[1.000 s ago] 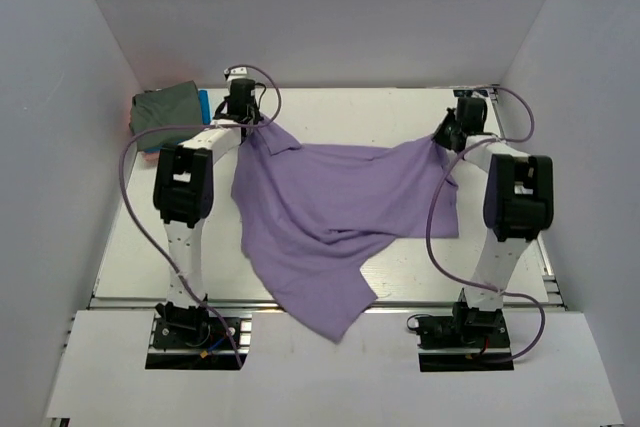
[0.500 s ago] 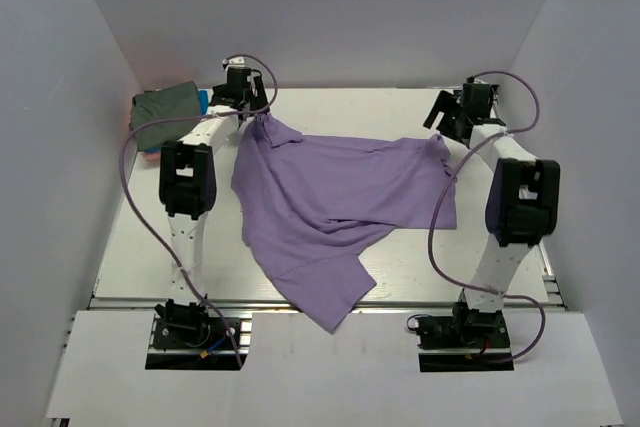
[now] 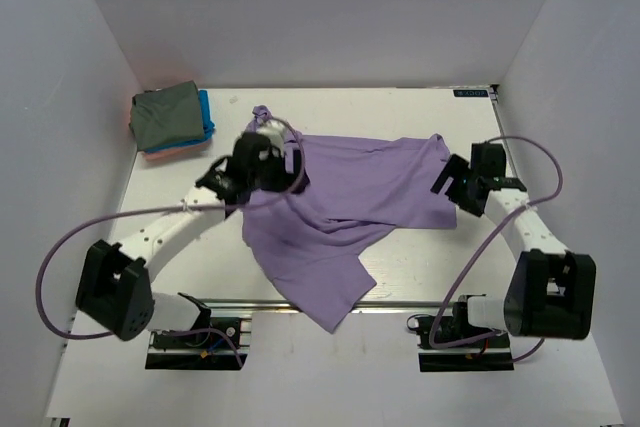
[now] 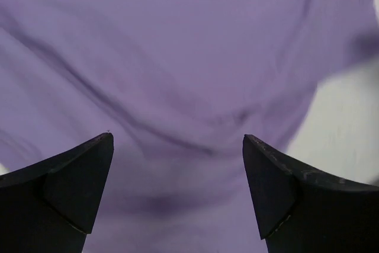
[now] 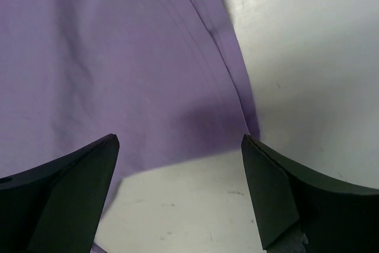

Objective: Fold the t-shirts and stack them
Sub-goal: Flatten out the tshirt

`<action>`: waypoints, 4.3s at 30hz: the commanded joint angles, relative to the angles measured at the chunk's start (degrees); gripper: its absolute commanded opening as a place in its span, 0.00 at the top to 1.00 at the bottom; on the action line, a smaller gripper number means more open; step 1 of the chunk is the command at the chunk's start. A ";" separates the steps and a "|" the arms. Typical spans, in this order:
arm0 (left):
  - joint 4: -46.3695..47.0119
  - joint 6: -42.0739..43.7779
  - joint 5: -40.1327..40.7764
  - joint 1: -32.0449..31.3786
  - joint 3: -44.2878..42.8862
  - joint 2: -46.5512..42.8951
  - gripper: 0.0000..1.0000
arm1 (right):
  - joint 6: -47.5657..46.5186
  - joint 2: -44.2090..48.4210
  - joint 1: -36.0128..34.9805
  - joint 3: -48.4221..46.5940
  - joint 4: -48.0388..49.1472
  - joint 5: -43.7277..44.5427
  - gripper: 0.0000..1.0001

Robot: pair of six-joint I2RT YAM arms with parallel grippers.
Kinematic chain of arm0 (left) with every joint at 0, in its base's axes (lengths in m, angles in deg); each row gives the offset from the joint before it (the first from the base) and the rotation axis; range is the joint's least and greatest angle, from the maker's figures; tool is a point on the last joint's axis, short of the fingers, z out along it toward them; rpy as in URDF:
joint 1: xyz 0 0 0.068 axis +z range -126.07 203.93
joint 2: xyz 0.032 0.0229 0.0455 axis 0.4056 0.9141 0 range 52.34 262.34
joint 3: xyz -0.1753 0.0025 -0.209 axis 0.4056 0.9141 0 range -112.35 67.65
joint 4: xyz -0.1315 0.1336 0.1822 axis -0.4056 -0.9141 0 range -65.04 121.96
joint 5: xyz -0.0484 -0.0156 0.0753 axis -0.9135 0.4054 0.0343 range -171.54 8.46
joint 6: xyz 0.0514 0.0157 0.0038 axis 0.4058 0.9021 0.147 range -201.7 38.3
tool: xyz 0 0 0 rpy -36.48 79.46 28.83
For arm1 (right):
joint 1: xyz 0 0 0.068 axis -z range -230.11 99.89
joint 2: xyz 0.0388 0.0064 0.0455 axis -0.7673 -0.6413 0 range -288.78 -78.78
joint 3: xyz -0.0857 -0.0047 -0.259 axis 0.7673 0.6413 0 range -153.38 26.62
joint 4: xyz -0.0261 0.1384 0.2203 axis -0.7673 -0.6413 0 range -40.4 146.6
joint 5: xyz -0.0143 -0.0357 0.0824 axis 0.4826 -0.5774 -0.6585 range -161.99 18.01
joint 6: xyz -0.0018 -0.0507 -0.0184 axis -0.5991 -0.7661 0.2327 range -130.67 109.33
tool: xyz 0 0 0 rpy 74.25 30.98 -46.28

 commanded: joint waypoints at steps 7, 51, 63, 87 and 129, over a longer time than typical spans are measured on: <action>-2.13 -3.59 -7.62 -23.87 14.66 -7.55 0.00 | 4.72 4.47 0.37 10.98 1.54 1.32 0.12; -4.85 0.44 -0.50 -43.34 12.73 12.05 1.00 | -2.21 -45.18 -0.34 -50.26 5.67 -9.05 1.00; -5.37 1.67 -1.82 -42.81 13.26 13.10 1.00 | -22.96 -58.81 -2.97 -67.68 8.85 -19.87 0.63; -1.95 -1.75 6.09 -42.81 16.42 4.67 1.00 | -2.66 -37.01 11.27 -31.13 -2.07 -9.75 0.12; -5.29 -7.64 0.46 -49.49 15.82 12.39 0.59 | -3.72 -31.39 10.83 -19.95 9.45 -17.40 1.00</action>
